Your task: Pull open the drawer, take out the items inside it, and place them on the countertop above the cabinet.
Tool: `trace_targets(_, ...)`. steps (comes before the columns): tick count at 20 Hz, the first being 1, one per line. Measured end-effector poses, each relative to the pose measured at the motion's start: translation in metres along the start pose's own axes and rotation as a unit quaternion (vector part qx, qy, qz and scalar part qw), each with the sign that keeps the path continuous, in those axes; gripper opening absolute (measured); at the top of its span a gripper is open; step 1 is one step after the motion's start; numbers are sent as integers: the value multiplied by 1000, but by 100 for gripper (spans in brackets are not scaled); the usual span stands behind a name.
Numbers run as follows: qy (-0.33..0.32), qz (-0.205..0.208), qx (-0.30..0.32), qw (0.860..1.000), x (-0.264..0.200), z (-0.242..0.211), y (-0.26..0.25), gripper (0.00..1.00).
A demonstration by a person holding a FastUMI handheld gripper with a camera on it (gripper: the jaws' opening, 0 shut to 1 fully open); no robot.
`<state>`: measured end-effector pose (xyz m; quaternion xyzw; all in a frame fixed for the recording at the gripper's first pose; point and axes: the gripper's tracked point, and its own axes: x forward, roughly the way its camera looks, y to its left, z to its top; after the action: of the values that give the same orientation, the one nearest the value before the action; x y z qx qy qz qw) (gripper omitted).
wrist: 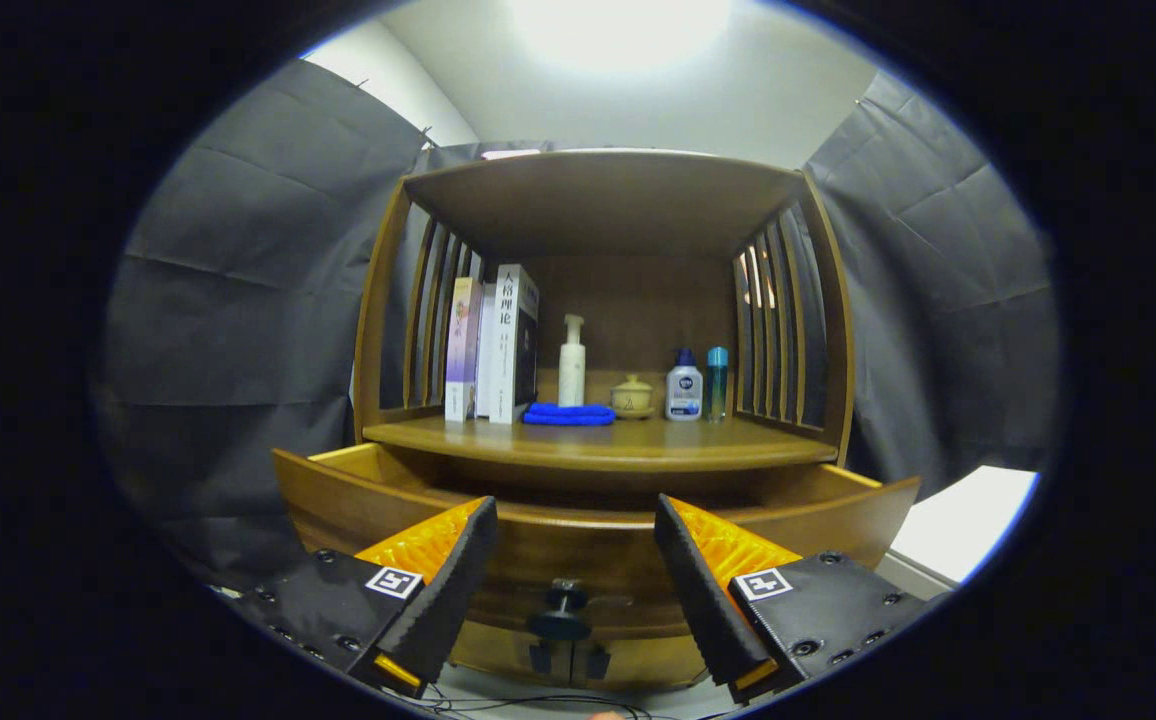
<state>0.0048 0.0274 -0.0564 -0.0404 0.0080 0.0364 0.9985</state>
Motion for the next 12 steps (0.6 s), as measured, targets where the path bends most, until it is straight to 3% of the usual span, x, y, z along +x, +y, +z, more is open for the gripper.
trace_targets(9, 26, 38, 16, 999, 50, 73, -5, 97)
trace_targets(12, 69, 52, 19, 996, 69, 77, -5, 97)
